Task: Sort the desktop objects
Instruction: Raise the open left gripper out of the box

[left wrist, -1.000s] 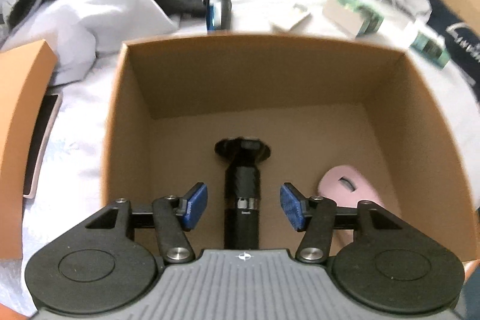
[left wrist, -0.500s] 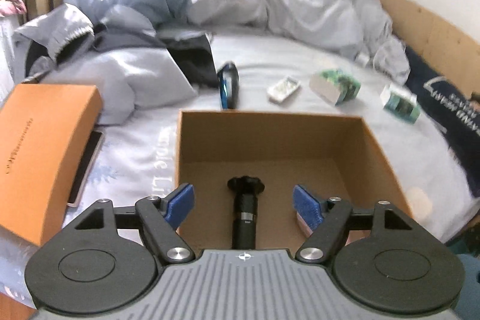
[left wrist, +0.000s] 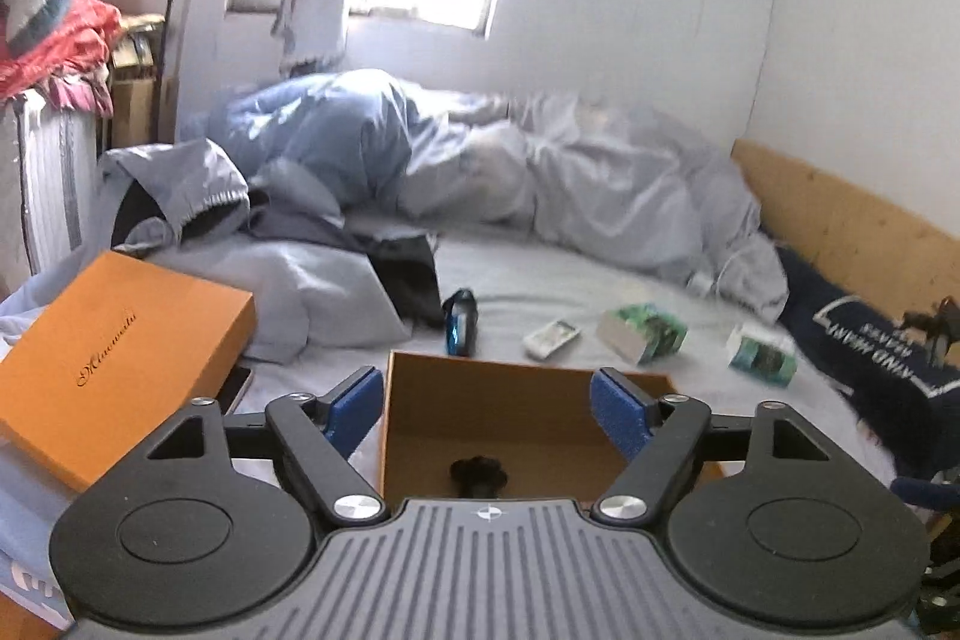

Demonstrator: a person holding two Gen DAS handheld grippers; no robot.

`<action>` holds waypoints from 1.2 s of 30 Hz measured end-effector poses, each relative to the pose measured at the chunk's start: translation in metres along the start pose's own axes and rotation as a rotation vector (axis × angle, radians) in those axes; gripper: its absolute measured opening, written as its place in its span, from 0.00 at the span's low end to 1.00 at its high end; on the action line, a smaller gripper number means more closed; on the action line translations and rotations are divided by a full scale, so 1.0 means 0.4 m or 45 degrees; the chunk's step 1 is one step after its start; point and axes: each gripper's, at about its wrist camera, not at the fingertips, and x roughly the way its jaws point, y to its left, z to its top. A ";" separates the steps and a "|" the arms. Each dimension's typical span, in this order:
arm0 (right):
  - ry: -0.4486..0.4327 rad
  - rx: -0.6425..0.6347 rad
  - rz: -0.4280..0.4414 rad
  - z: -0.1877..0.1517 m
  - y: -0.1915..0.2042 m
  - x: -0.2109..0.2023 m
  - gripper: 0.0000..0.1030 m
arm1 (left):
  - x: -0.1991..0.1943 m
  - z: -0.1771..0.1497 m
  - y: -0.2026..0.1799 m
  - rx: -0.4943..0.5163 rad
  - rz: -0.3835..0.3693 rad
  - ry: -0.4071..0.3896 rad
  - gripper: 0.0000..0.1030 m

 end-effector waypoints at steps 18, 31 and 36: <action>-0.009 -0.057 -0.039 0.003 0.065 -0.018 1.00 | -0.074 -0.086 -0.019 0.019 -0.041 -0.293 1.00; 0.044 -0.040 -0.035 -0.008 0.086 0.003 1.00 | -0.033 -0.091 -0.036 0.069 -0.003 -0.162 1.00; 0.056 -0.026 -0.048 -0.011 0.083 0.007 1.00 | -0.037 -0.103 -0.047 0.108 -0.002 -0.136 1.00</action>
